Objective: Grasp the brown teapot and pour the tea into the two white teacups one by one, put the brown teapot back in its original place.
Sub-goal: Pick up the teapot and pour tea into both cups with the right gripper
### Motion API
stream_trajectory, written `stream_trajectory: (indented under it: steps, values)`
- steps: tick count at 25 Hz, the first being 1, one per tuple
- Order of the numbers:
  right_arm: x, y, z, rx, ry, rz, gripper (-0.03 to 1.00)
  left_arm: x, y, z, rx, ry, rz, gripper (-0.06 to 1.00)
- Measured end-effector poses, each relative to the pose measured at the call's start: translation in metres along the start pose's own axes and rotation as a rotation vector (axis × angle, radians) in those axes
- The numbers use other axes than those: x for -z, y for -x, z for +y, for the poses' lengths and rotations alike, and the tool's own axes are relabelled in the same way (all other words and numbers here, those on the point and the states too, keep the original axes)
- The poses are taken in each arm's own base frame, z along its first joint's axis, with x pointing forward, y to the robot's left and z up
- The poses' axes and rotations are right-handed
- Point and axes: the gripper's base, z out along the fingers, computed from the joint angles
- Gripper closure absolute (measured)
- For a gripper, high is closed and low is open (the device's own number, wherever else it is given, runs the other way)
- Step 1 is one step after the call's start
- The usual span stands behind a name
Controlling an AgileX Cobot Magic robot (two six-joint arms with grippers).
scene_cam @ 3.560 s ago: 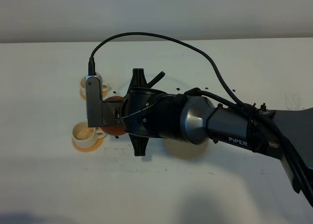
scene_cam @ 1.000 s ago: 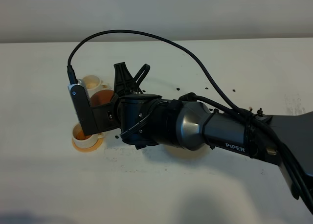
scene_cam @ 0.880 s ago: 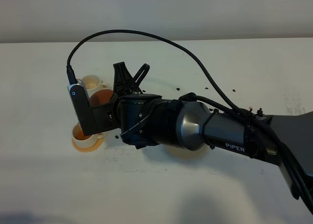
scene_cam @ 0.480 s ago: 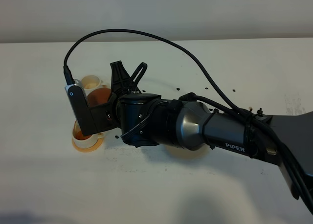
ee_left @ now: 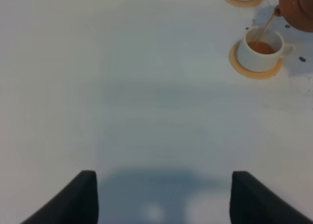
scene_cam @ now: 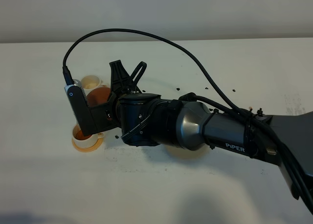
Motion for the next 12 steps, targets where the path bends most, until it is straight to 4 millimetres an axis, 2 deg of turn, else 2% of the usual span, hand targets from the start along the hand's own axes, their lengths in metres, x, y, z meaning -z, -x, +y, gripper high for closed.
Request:
stream_trajectory:
  steps: [12]
  values:
    - [-0.0026,-0.0039,-0.0010,-0.003,0.001,0.008,0.87,0.0000,0.0000,0.0000,0.000,0.000,0.000,0.40]
